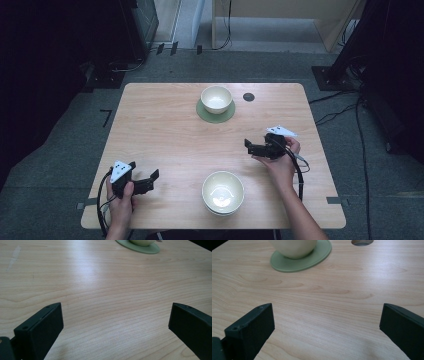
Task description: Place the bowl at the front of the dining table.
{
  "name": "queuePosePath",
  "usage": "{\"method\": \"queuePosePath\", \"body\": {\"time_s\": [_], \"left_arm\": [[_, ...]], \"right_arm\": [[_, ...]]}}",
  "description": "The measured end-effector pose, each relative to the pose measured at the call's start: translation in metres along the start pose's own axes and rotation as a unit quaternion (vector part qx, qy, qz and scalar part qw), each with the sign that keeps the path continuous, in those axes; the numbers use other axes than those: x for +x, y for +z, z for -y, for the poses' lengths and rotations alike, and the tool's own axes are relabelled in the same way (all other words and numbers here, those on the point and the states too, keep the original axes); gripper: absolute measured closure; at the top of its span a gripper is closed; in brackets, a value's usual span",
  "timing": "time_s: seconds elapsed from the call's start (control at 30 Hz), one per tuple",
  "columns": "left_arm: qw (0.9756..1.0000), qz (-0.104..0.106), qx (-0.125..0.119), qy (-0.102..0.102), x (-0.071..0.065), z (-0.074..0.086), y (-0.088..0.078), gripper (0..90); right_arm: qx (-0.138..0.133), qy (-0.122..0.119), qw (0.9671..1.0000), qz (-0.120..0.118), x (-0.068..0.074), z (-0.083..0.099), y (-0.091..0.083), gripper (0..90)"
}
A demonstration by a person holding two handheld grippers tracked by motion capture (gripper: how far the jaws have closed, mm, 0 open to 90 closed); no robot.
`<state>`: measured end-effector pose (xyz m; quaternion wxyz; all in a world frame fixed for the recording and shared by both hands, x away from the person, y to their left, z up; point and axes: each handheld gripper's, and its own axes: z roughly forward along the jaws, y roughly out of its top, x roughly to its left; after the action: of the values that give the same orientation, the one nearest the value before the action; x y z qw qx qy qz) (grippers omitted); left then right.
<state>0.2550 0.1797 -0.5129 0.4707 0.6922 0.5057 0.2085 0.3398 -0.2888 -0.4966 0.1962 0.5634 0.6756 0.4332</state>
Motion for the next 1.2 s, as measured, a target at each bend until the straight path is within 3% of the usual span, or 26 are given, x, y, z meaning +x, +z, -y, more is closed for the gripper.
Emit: {"method": "queuePosePath", "body": {"time_s": [1.2], "left_arm": [[1.0,-0.004,0.002,0.005,-0.002,0.001,0.0,0.0]], "right_arm": [[-0.002,0.011,0.9994,0.034,-0.03,0.038,-0.042,0.2]]}}
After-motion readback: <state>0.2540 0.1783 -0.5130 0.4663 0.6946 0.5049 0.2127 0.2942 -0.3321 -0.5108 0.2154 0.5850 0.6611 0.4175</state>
